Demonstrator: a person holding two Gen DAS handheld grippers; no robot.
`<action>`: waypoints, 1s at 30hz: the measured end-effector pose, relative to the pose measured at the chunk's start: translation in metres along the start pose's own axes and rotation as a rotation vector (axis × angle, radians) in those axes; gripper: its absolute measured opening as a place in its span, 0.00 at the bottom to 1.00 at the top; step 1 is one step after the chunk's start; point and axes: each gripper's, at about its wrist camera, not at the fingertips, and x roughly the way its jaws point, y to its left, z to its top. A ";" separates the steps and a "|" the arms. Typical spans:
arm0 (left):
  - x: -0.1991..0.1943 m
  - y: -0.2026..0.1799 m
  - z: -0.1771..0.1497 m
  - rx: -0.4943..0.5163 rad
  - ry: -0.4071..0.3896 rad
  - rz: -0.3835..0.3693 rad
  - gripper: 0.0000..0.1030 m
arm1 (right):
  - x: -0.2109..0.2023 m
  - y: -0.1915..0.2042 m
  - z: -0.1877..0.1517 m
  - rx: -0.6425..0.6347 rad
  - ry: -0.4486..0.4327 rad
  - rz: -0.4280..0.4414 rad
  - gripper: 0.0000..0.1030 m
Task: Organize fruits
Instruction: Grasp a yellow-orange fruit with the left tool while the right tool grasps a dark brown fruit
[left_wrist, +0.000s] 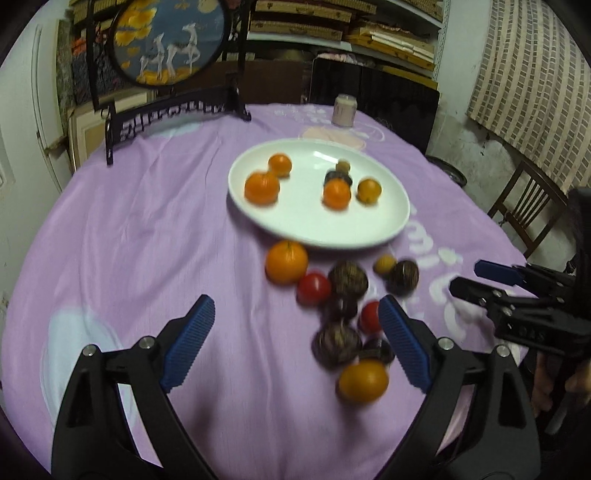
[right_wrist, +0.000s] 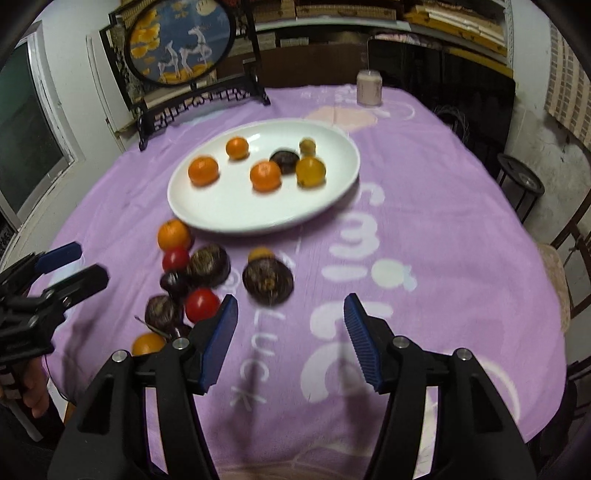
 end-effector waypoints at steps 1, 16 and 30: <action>-0.001 0.001 -0.007 -0.001 0.012 -0.004 0.89 | 0.005 0.001 -0.002 0.000 0.010 -0.001 0.59; -0.002 -0.006 -0.034 0.000 0.084 -0.050 0.89 | 0.068 0.020 0.012 -0.059 0.058 -0.031 0.39; 0.036 -0.045 -0.047 0.080 0.207 -0.075 0.71 | 0.005 -0.021 -0.024 0.033 -0.006 -0.007 0.39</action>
